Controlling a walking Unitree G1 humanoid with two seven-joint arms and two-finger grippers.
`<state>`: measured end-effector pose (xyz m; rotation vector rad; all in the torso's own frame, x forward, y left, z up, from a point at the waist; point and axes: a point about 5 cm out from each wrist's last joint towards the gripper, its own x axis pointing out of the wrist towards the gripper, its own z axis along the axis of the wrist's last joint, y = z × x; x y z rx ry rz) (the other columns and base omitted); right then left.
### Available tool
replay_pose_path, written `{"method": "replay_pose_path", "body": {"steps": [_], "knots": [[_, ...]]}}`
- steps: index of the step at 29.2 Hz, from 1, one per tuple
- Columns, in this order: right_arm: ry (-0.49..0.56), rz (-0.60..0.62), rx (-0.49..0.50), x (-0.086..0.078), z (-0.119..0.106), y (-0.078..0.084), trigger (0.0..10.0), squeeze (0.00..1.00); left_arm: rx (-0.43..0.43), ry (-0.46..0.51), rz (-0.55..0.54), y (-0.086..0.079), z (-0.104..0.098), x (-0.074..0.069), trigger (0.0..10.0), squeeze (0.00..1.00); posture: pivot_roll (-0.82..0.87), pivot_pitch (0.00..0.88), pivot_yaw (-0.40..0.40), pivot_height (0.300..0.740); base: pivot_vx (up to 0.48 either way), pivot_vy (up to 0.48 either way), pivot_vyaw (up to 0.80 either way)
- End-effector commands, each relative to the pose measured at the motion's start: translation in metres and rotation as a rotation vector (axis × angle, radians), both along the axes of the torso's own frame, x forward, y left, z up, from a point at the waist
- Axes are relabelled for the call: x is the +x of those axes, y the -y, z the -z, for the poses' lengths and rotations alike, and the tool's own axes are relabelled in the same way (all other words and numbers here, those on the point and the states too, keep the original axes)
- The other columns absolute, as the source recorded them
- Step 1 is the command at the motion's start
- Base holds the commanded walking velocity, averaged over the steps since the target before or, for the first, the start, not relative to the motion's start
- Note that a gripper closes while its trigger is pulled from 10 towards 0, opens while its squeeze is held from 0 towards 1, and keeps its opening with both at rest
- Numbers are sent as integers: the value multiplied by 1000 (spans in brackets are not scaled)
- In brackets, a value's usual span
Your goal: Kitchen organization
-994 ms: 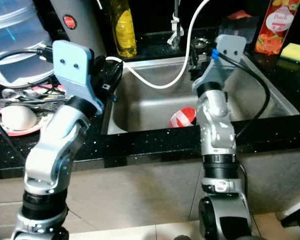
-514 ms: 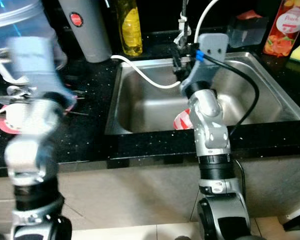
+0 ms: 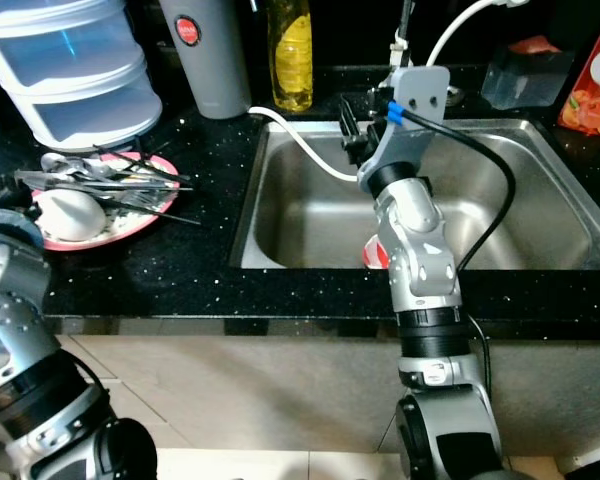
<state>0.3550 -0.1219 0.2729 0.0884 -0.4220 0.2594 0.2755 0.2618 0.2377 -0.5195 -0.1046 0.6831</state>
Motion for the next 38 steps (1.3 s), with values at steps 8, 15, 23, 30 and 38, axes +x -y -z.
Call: {"method": "replay_pose_path", "body": {"steps": [8, 15, 23, 30, 38], "knots": [[-6, -24, 6, 2, 0, -6, 10000, 0, -101, -21, -11, -11, 8, -3, 10000, 1000, 74, 0, 41, 740, 0, 0, 0], [-11, -13, 9, 1, 2, -5, 10000, 0, -255, -2, 43, -12, 21, 4, 10000, 0, 65, 1, 48, 740, 0, 0, 0], [-5, 5, 17, -1, 2, -2, 10000, 0, -204, -65, 236, -12, 23, 22, 10000, 0, 49, 0, 62, 740, 0, 0, 0], [-4, 15, 20, -2, 3, 1, 10000, 0, -111, -39, 355, -4, 17, 26, 10000, 0, 38, 0, 65, 740, 0, 0, 0], [-2, 16, 16, -2, 2, 1, 10000, 0, -149, -48, 392, 3, 29, 28, 10000, 0, 28, 0, 60, 740, 0, 0, 0]]}}
